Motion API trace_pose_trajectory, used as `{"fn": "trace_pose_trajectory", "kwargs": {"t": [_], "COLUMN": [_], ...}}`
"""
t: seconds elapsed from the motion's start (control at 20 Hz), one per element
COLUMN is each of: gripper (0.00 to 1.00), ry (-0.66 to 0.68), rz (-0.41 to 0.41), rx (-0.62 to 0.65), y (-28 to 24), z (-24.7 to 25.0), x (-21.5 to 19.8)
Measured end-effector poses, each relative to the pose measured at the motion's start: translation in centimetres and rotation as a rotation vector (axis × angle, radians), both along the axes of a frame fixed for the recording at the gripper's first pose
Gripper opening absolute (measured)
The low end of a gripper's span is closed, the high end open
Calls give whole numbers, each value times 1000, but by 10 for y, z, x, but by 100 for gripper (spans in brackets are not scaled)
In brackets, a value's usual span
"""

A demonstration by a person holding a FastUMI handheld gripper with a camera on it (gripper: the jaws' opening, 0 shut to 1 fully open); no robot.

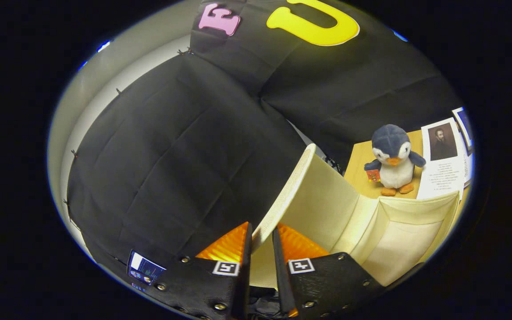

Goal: Open the storage box then place both shoes into the box .Put the left shoe in first, then the right shoe, with the right side of both shoes facing outward in a uniform manner.

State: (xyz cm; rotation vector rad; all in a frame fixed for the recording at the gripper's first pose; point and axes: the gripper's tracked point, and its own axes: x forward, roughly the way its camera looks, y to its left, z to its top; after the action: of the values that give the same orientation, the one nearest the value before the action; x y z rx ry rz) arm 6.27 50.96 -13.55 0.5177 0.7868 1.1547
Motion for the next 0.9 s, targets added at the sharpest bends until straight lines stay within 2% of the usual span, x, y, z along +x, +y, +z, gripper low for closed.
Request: {"fn": "trace_pose_trajectory", "kwargs": {"t": [0.05,0.1,0.15,0.25,0.3,0.4,0.6,0.9], "gripper": [37,53,53,68,91,96,96,96], "ry": [-11,-22,-27,-40,-56,-86,-78,-94], "rz": [-2,-2,-6,-12,-13,-25,-54,-149], "rx": [-27,-30,-39,-88,-97,-125,-123,-179], "y": [4,6,8,2,0,-11,-44,-122], "z": [-3,1,3,0,1,1,8,3], "x": [1,-1,-2,-5,-3,-2,3,26]}}
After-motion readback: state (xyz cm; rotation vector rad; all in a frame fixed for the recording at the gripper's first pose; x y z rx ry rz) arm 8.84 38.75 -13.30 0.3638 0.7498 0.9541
